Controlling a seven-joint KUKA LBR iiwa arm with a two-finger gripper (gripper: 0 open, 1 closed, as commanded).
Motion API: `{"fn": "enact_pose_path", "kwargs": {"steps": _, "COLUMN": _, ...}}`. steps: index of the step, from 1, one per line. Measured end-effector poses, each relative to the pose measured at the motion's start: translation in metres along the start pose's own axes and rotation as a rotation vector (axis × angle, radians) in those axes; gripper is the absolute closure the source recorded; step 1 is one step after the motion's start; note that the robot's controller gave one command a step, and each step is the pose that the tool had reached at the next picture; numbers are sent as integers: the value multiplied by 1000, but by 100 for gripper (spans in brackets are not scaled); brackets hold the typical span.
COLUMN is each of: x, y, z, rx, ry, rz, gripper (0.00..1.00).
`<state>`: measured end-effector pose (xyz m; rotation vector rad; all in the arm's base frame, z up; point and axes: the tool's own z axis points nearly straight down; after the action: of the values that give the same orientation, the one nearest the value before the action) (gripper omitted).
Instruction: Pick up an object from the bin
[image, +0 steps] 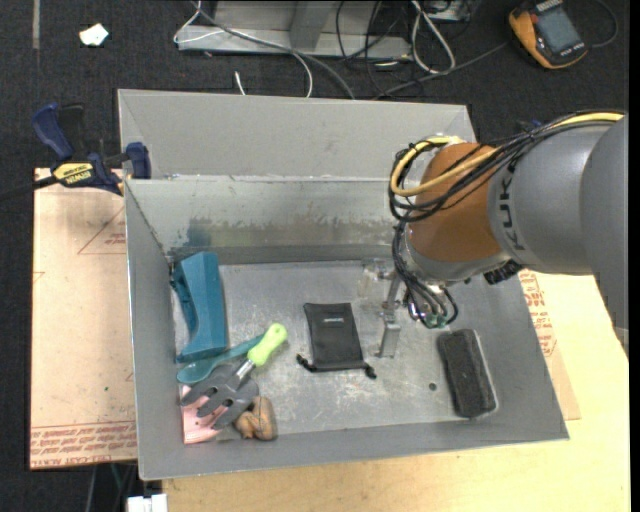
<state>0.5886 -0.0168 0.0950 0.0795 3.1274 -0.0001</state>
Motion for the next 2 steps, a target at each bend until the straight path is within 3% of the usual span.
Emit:
{"fn": "enact_pose_path", "kwargs": {"steps": 1, "x": 50, "y": 18, "z": 9, "rx": -1, "ry": 16, "rz": -23, "gripper": 0}}
{"fn": "enact_pose_path", "kwargs": {"steps": 2, "x": 36, "y": 45, "z": 11, "rx": 0, "ry": 1, "rz": 0, "gripper": 100}}
